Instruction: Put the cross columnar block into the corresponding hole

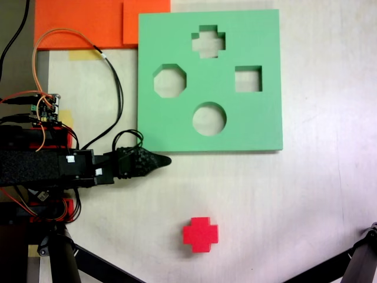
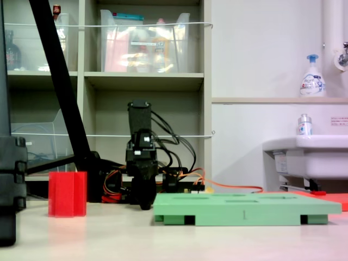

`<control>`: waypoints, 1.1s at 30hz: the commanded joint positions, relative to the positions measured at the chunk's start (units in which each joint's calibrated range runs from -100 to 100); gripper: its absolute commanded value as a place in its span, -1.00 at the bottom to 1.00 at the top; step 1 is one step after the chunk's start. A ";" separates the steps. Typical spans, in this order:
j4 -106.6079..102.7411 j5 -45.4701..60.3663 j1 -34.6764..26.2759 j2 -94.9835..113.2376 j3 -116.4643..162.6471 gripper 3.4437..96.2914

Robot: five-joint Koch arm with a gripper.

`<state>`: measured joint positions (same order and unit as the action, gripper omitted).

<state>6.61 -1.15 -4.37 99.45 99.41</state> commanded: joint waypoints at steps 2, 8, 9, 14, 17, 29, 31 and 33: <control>-5.98 0.05 0.34 0.55 0.59 0.00; -5.98 0.05 0.34 0.55 0.59 0.00; -5.98 0.05 0.34 0.55 0.59 0.00; -5.98 0.15 -0.49 0.55 0.59 -0.04; -5.98 -2.88 1.47 0.55 0.59 -0.02; -20.14 -31.79 12.36 0.55 -5.00 -0.07; -42.96 -35.31 12.41 0.55 -18.95 -0.07; -60.97 -37.66 12.41 -1.97 -32.21 -0.07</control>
<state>-33.43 -36.31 7.99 98.91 74.72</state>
